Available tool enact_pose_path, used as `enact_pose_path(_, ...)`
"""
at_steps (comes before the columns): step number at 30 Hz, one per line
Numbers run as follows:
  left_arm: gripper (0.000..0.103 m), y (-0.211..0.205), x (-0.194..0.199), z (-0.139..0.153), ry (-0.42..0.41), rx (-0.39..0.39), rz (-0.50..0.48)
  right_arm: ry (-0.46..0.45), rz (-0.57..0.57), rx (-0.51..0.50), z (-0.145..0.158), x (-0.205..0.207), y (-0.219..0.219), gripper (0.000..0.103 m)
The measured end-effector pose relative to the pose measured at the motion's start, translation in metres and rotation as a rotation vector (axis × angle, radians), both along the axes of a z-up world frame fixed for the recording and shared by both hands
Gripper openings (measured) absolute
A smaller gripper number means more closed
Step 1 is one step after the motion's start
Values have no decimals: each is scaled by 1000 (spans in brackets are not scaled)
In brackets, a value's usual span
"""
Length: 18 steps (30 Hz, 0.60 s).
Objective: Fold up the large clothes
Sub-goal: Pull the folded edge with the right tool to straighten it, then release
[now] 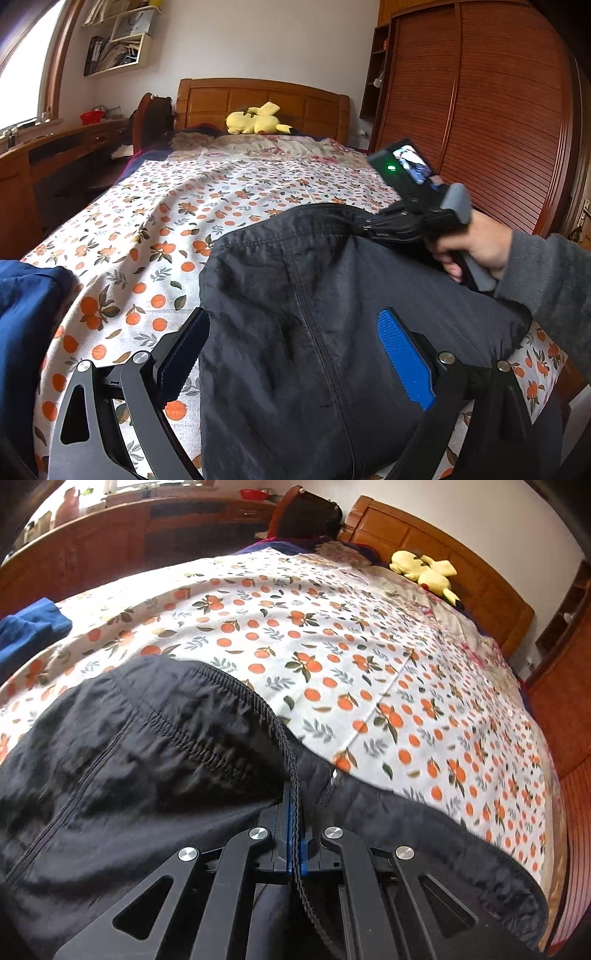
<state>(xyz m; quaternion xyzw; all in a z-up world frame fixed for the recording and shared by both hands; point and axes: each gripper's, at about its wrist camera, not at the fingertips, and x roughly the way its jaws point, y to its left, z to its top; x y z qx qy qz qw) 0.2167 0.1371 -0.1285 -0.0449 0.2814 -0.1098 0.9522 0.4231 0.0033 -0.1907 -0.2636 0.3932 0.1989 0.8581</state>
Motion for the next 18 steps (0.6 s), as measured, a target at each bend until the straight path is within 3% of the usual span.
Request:
enact_pose_path(7,94,-4,4,-2,7,0,-13,12,-16,-18,-15,19,14,3)
enact_pose_path(10,94,-6,5,-2,5,1,-18,-13,-63,0,-12,23,9,24)
enact_pose_path(11,94,-8,5,-2,6,2,-19,-30,-86,3,-9,24,6,42)
enact_pose_path(12,94,-9,5,-2,7,2,-20,-46,-101,7,-5,24,4,50)
enact_pose_path(18,94,-16,7,-2,7,3,-28,-80,-130,118,34,16,-34,52)
